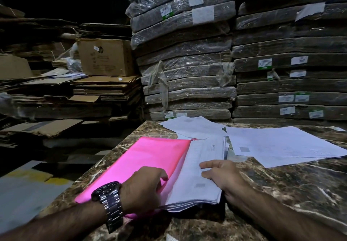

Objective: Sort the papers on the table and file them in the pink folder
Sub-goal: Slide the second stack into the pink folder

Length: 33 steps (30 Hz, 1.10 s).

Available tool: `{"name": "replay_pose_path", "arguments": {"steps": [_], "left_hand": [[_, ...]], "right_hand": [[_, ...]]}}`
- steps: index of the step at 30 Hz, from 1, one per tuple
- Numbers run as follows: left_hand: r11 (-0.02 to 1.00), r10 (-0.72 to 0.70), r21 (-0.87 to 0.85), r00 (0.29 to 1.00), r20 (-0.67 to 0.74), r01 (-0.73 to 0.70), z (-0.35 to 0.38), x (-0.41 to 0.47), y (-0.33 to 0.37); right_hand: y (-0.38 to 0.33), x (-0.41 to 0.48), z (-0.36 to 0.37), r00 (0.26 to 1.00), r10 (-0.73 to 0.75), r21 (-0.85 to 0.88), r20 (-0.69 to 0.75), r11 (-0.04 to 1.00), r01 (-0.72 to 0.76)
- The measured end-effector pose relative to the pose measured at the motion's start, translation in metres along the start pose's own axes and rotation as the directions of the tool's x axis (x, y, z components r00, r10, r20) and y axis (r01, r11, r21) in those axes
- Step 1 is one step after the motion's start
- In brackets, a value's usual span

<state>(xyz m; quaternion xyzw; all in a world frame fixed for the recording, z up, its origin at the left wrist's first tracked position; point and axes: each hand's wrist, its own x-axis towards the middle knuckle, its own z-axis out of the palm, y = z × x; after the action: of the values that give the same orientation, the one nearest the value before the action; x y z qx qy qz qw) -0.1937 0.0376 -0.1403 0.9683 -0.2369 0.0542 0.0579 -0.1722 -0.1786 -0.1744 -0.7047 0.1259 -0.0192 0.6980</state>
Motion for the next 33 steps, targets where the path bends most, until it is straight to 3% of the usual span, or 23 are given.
{"name": "replay_pose_path", "arguments": {"steps": [2, 6, 8, 13, 21, 27, 33], "left_hand": [[0.999, -0.036, 0.003, 0.999, 0.000, 0.036, 0.006, 0.003, 0.003], [0.938, -0.259, 0.230, 0.965, -0.039, 0.261, 0.013, 0.019, 0.009], [0.918, -0.297, 0.278, 0.955, 0.003, 0.284, 0.011, 0.027, 0.011], [0.920, -0.274, 0.273, 0.959, -0.069, 0.282, 0.011, 0.032, 0.008], [0.975, -0.130, 0.145, 0.965, -0.227, 0.166, 0.011, 0.024, 0.006], [0.992, -0.125, -0.034, 0.954, -0.272, 0.120, 0.011, 0.018, -0.011], [0.985, -0.169, -0.036, 0.945, -0.279, 0.166, 0.013, 0.018, -0.009]], "right_hand": [[0.002, 0.001, 0.013, 1.000, -0.031, -0.035, 0.006, 0.999, 0.031], [0.004, 0.001, 0.030, 0.999, -0.052, -0.072, 0.004, 0.996, 0.052], [0.007, 0.004, 0.035, 0.999, -0.048, -0.075, 0.004, 0.996, 0.048], [0.012, 0.013, 0.050, 0.999, -0.032, -0.067, 0.010, 0.997, 0.033], [0.002, 0.013, 0.098, 0.966, 0.026, -0.068, 0.257, 0.998, -0.009], [-0.005, 0.011, 0.111, 0.927, 0.027, -0.008, 0.374, 1.000, -0.026], [-0.010, 0.009, 0.104, 0.883, 0.063, -0.011, 0.465, 0.998, -0.066]]}}
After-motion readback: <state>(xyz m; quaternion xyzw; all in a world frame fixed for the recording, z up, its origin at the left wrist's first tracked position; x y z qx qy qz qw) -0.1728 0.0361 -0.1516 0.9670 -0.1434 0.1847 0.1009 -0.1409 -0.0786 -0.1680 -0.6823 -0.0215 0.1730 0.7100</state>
